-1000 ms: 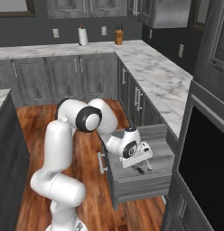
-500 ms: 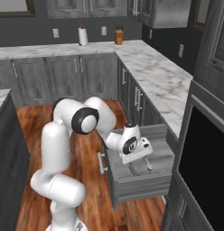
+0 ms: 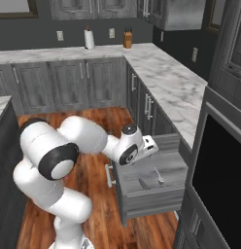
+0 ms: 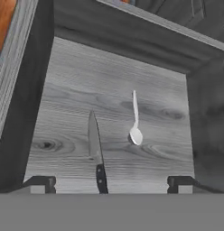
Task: Pick up the metallic utensils from the counter and place them in the open drawer. Make sure not to pick up any wooden utensils.
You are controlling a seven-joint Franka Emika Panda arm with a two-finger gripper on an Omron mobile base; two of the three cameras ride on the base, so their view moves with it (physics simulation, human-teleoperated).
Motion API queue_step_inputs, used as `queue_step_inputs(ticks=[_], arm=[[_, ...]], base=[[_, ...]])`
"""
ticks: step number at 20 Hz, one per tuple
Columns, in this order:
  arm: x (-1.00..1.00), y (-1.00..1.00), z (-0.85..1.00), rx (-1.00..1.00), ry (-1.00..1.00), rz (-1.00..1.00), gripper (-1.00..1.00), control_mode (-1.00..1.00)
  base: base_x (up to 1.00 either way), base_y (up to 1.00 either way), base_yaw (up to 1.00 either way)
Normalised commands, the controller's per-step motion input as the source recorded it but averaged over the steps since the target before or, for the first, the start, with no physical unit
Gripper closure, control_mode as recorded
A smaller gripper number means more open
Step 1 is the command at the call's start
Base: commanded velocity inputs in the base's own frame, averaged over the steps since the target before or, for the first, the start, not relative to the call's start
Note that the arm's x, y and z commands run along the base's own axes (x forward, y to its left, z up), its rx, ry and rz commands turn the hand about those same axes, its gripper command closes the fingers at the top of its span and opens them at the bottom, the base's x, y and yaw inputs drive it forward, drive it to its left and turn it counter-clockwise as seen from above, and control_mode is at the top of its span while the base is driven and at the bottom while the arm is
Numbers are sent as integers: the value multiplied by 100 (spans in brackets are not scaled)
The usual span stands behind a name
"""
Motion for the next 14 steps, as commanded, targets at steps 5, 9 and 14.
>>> queue_step_inputs(ticks=[5,9,14], arm=[[-42,52,100,-10,-34,-10,-100,-100],[-39,29,100,-7,-15,-9,-100,-100],[-48,10,100,-2,-4,-5,-100,-100]], base=[[0,0,0],[0,0,0],[0,0,0]])
